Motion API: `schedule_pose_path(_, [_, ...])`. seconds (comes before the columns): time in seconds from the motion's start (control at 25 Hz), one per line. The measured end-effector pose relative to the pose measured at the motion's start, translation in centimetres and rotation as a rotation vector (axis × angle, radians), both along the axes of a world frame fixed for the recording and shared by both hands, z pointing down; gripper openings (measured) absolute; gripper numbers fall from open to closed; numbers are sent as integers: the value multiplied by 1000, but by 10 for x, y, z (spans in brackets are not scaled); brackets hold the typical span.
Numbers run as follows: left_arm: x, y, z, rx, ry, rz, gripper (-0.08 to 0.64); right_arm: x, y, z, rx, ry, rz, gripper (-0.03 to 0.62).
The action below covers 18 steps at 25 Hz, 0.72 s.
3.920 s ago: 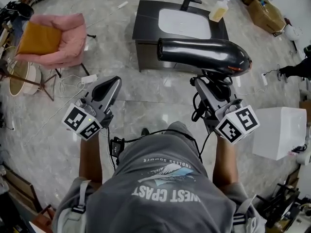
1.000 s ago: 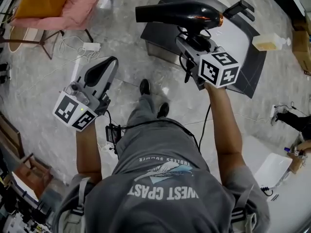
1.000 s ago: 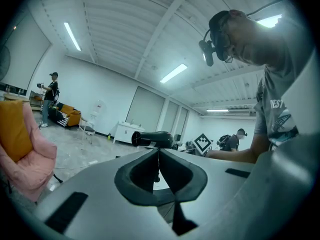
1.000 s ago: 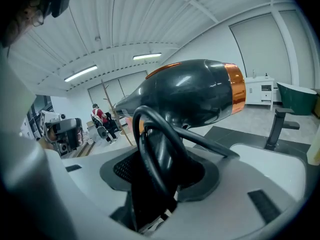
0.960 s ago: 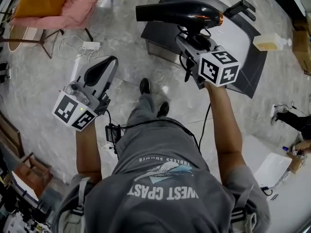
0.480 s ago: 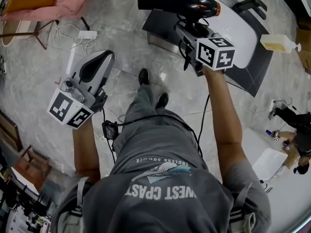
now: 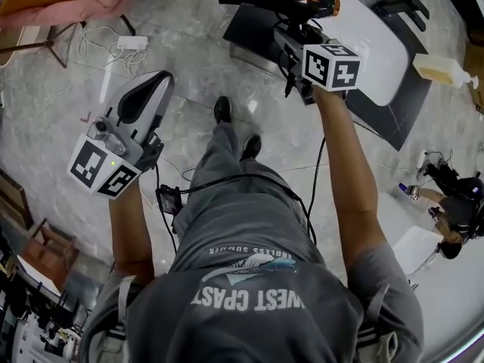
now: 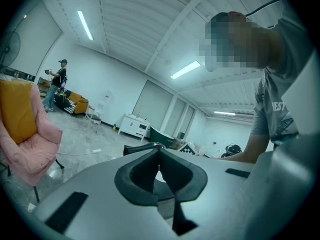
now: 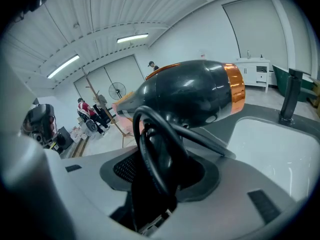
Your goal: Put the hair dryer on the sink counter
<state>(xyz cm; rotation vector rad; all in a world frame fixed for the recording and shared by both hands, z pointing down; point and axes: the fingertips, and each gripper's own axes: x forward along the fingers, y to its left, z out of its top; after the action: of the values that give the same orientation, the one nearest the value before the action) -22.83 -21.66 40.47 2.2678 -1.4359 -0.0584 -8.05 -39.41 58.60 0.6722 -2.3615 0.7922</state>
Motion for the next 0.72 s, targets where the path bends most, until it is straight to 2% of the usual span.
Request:
schedule_pose_path(0.32, [-5,-9,19,-28,18,-7,20,-5,-17,33,-16,34,1,218])
schedule_pose_path(0.72, [-12,-17,29,-49,25,-27,20,-7,-21,72,-60,128,-29,218])
